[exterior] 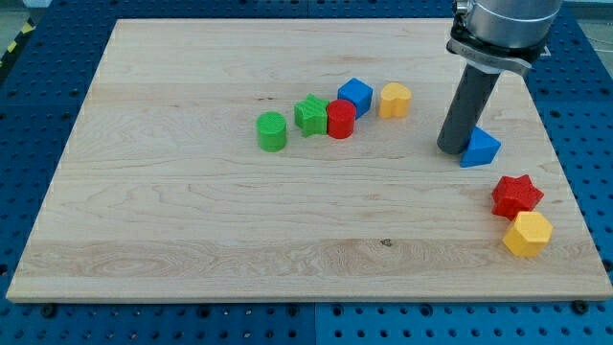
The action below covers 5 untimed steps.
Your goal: Move the blue triangle above the red star
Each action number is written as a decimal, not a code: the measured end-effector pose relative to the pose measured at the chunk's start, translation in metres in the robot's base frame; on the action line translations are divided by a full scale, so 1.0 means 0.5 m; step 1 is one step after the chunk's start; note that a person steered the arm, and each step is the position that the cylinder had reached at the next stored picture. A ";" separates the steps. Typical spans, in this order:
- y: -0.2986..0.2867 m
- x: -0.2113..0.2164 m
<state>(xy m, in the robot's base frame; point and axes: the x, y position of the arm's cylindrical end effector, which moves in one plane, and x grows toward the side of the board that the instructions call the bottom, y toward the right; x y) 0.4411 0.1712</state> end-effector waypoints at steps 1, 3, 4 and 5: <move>0.000 -0.050; 0.009 -0.027; 0.018 0.011; 0.041 0.005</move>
<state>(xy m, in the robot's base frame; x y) 0.4438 0.1918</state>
